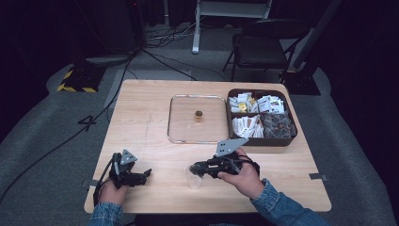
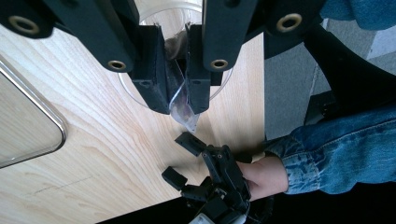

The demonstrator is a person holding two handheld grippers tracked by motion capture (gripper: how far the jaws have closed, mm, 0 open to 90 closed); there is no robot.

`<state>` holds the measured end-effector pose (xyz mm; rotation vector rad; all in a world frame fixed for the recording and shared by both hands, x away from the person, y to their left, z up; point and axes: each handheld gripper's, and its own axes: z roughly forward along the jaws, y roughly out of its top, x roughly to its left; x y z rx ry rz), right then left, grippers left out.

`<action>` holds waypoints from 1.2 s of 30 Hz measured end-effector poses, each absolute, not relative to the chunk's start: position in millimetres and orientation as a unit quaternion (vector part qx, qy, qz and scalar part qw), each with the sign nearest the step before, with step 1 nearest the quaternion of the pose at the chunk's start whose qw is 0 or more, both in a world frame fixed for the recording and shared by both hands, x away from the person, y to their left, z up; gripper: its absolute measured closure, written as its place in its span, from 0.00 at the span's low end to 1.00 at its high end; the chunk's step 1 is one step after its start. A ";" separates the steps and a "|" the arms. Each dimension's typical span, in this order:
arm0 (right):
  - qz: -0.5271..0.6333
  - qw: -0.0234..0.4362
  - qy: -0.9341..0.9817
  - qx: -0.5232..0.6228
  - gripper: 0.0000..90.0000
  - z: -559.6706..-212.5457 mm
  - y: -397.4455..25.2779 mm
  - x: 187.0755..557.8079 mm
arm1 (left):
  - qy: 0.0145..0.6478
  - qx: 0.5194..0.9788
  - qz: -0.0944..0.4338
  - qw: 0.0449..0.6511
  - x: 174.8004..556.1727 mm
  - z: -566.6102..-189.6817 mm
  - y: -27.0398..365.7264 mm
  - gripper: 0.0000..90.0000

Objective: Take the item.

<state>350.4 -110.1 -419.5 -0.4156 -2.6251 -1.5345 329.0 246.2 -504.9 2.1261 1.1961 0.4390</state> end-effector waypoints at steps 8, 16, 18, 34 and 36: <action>-0.503 0.035 -0.853 -0.136 0.65 -420.9 -109.2 351.1 | 0.457 0.811 0.167 0.326 329.0 -504.9 246.1 0.10; -0.516 0.014 -0.845 -0.144 0.54 -408.6 -118.3 350.3 | 0.456 0.812 0.167 0.325 330.1 -505.2 246.0 0.09; -0.520 0.007 -0.842 -0.144 0.52 -403.1 -123.1 350.3 | 0.457 0.811 0.166 0.326 330.1 -505.3 245.8 0.08; -0.530 -0.041 -0.829 -0.174 0.44 -372.8 -167.6 349.8 | 0.441 0.824 0.156 0.319 337.2 -505.7 248.0 0.00; -0.528 -0.047 -0.829 -0.179 0.44 -371.3 -173.4 349.2 | 0.439 0.825 0.154 0.320 337.6 -505.7 248.3 0.00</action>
